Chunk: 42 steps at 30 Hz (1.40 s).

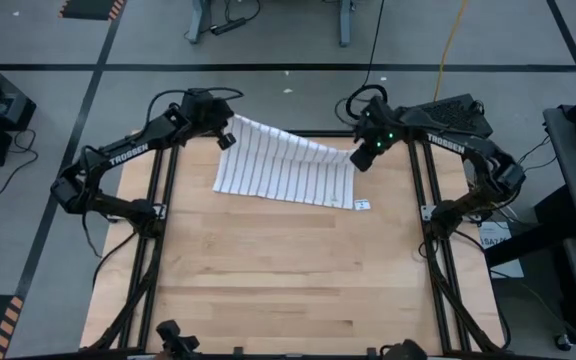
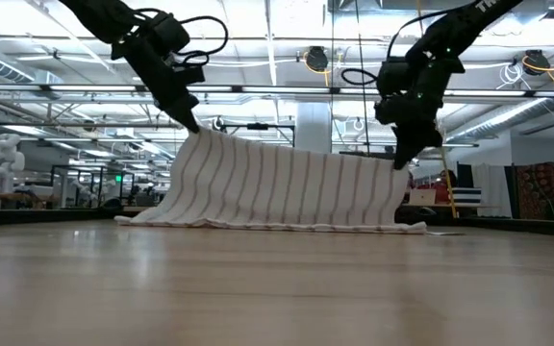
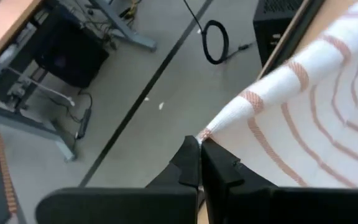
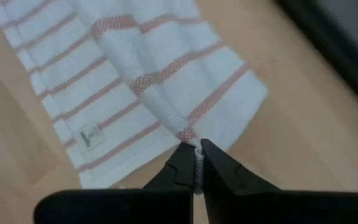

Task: Roll towel
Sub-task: Roll the white towel

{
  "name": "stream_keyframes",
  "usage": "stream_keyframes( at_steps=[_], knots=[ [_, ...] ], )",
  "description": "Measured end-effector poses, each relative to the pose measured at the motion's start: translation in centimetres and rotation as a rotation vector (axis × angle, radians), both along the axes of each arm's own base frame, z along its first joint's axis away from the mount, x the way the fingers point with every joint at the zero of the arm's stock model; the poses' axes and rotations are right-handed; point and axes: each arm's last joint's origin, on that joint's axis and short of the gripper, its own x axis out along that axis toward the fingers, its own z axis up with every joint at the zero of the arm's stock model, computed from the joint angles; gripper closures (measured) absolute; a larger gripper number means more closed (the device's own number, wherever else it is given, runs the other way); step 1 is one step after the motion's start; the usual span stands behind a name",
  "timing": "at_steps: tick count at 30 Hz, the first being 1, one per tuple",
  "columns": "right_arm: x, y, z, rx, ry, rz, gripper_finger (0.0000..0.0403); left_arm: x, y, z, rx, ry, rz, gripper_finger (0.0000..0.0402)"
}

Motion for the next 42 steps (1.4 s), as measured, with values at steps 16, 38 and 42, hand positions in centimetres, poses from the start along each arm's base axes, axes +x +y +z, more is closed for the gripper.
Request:
stream_keyframes(
  at_steps=[16,38,42],
  knots=[
    [1.1,2.3,-0.9,0.172,-0.047,0.056,0.0400,-1.3,-1.8,-0.4,-0.167,0.076,0.028,0.0399],
    [2.5,6.4,-5.1,0.271,-0.047,0.105,0.0397,-1.7,-2.5,-1.2,-0.283,0.125,-0.018,0.0399],
    [2.4,6.7,-6.0,0.279,-0.052,0.086,0.0395,-1.5,-2.4,-1.5,-0.300,0.129,-0.023,0.0399]
  ],
)
